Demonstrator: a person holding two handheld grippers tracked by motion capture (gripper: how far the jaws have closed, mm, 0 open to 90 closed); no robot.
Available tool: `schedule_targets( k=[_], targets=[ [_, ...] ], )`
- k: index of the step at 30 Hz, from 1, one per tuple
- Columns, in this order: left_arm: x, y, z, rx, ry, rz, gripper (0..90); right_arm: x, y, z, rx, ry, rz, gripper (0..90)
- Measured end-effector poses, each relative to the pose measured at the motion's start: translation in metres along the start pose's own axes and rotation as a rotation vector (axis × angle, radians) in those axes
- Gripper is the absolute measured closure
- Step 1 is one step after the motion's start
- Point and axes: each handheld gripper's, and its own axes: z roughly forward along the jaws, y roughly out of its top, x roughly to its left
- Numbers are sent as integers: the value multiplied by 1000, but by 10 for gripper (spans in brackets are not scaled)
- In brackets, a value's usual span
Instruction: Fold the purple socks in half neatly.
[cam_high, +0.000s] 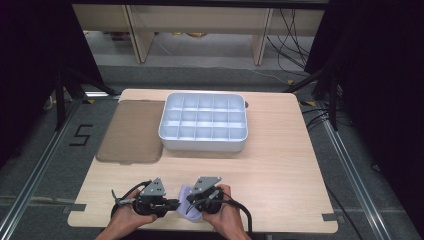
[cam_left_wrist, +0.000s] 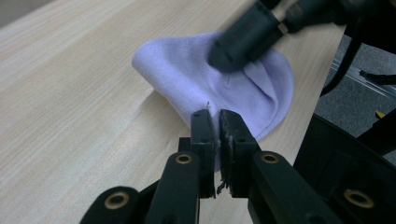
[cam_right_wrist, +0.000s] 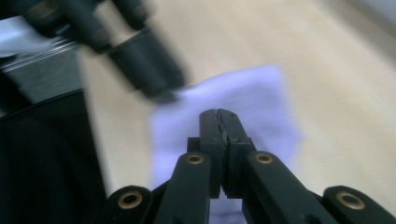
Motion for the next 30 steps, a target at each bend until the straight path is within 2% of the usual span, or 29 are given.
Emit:
schedule_targets(
  k=[1, 2, 3, 4, 5, 6, 7, 9, 10, 12, 13, 15, 17, 19, 20, 21, 22, 24, 25, 26, 27, 28, 29, 30],
  targets=[
    [-1, 0, 0, -1, 1, -10, 841, -7, 2, 1, -2, -17, 2, 900],
    [0, 0, 0, -2, -2, 3, 841, -9, 2, 3, -3, -24, 15, 900],
    [0, 0, 1, -1, -3, 2, 841, -13, 2, 6, 18, -28, 14, 900],
    [-2, 0, 1, -6, -5, -20, 841, -17, 2, 9, 36, -37, 1, 900],
    [-2, 0, 1, -6, -3, -18, 841, -19, 2, 13, 54, -49, -8, 900],
    [-2, 0, 2, -7, -1, -17, 841, -21, 0, 18, 56, -49, -9, 900],
    [-2, 0, 2, -7, -2, -17, 841, -21, 0, 20, 53, -35, 18, 900],
    [-1, 0, 2, -1, 0, -11, 841, -22, 1, 20, 49, -41, -16, 900],
    [1, 0, 1, 2, 2, 13, 841, -21, 1, 18, 51, -40, -10, 900],
    [-1, 0, 0, -4, 3, -13, 840, -22, 2, 13, 40, -43, -9, 900],
    [0, 0, 0, -3, 1, 9, 840, -21, 3, 8, 27, -59, 11, 900],
    [-1, 0, -1, -9, -1, -2, 840, -19, 2, -1, 16, -46, 33, 900],
    [-1, 0, -1, -8, 7, -11, 839, -18, -2, -11, -9, -45, 26, 900],
    [-2, 0, -2, -14, 4, -3, 839, -16, -11, -21, -3, -43, 44, 900],
    [-4, 0, -2, -22, 3, -18, 839, -15, -14, -23, 8, -35, 61, 900],
    [-4, 1, -2, -23, 3, -5, 839, -14, -18, -26, 16, -19, 67, 897],
    [-3, 2, -3, -16, 9, 21, 839, -13, -22, -27, 10, -13, 73, 894],
    [-6, 2, -2, -25, 8, 3, 839, -13, -27, -28, 35, 5, 82, 894],
    [-6, 3, -3, -28, 7, 20, 838, -11, -30, -26, 24, 3, 93, 894],
    [-8, 4, -2, -35, 6, 15, 838, -11, -31, -25, 35, 16, 94, 895],
    [-8, 5, -2, -32, 6, 28, 838, -12, -31, -21, 44, 31, 75, 895],
    [-11, 5, -2, -57, -1, 18, 838, -10, -31, -19, 60, 14, 90, 895],
    [-13, 6, -1, -60, -8, 30, 839, -11, -30, -18, 81, 18, 86, 895],
    [-16, 8, -1, -73, -9, 32, 839, -11, -31, -15, 79, 10, 95, 896]
  ],
)
